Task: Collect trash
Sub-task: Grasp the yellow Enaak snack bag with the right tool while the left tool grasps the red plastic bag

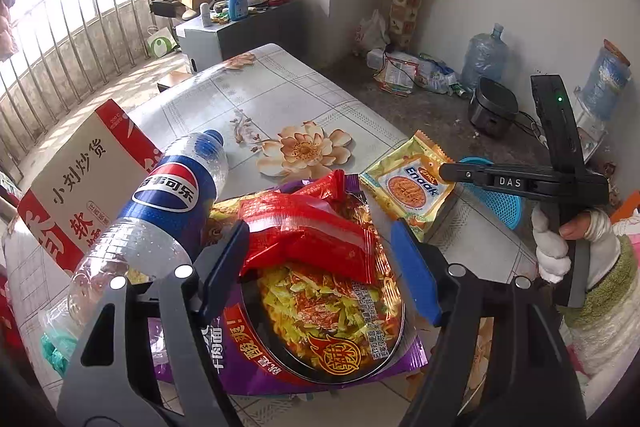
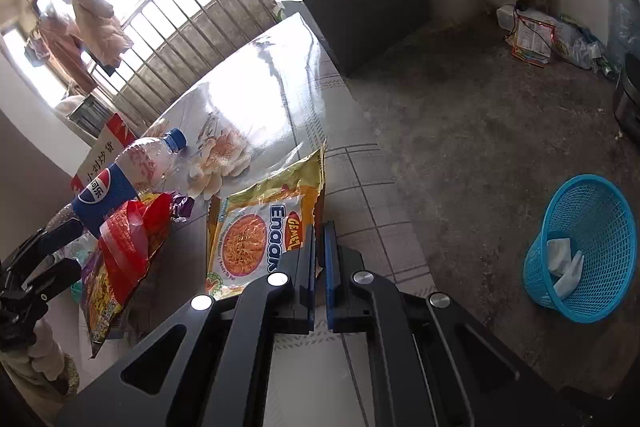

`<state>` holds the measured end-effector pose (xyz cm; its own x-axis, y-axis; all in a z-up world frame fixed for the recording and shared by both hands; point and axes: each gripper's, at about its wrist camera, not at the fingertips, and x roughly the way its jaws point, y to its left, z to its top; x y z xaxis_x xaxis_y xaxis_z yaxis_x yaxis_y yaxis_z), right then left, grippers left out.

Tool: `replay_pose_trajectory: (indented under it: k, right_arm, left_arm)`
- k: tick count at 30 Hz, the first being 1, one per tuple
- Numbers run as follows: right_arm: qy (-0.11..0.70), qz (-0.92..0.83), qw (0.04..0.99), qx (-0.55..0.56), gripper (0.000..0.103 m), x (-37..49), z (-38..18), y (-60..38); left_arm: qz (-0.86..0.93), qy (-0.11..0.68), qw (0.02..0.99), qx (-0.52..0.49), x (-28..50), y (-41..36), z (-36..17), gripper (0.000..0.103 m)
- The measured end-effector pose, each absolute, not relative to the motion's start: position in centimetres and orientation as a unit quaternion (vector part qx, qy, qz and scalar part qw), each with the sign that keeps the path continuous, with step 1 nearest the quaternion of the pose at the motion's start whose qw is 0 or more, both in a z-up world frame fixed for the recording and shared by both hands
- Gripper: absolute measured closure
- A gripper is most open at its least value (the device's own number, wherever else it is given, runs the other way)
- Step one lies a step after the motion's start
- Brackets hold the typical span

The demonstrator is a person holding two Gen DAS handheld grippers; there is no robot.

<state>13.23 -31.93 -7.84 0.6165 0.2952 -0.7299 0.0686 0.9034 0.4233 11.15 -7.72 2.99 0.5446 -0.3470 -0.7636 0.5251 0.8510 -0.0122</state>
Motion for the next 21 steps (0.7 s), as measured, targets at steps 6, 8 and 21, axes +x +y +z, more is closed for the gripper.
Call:
replay_pose_trajectory:
  k: [6,8,21]
  right_arm:
    - [0.432,0.060,0.873,0.218,0.099,11.9,-8.4,-32.1]
    - [0.429,0.062,0.873,0.223,0.099,11.9,-8.3,-32.4]
    - [0.408,0.066,0.876,0.250,0.099,10.0,-8.0,-33.1]
  left_arm:
    - [-0.196,0.435,0.864,0.161,12.2,-9.7,0.3,0.046]
    - [-0.180,0.431,0.866,0.181,12.3,-10.0,-0.2,0.052]
    - [-0.178,0.430,0.867,0.179,12.5,-9.8,0.1,0.099]
